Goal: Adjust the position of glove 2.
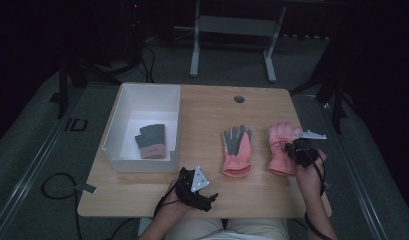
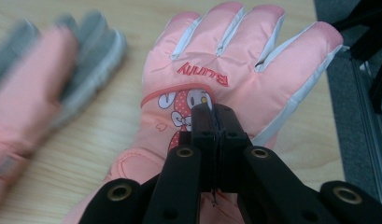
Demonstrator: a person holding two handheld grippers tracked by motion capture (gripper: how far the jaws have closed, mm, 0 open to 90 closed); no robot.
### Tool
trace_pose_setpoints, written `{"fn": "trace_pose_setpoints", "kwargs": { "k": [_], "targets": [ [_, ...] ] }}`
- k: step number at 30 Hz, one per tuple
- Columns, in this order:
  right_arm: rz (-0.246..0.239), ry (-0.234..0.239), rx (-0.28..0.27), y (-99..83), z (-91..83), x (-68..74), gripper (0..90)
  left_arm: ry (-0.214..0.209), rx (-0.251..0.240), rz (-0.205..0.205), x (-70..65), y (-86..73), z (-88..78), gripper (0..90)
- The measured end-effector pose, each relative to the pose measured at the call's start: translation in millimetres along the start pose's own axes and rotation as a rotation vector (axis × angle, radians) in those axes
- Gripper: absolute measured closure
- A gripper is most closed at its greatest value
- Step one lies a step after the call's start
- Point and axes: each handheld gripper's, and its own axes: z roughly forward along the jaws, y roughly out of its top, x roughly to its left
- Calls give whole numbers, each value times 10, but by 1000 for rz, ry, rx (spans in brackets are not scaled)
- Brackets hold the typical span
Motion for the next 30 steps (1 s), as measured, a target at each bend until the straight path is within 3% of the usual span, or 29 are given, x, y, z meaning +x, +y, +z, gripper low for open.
{"fn": "trace_pose_setpoints", "kwargs": {
  "k": [8, 16, 24, 30],
  "targets": [
    [50, 18, -79, 392, -371, 302, 885, 1, 2, 0, 1, 0, 8, 21],
    [47, 88, -123, 647, -503, 739, 885, 4, -3, 1, 11, -5, -11, 21],
    [24, 146, -111, 680, -413, 1202, 884, 2, -4, -5, 18, -7, -11, 21],
    [4, 143, -56, 585, -220, 1357, 885, -3, -6, 3, 1, -4, -12, 21]
  ]
}}
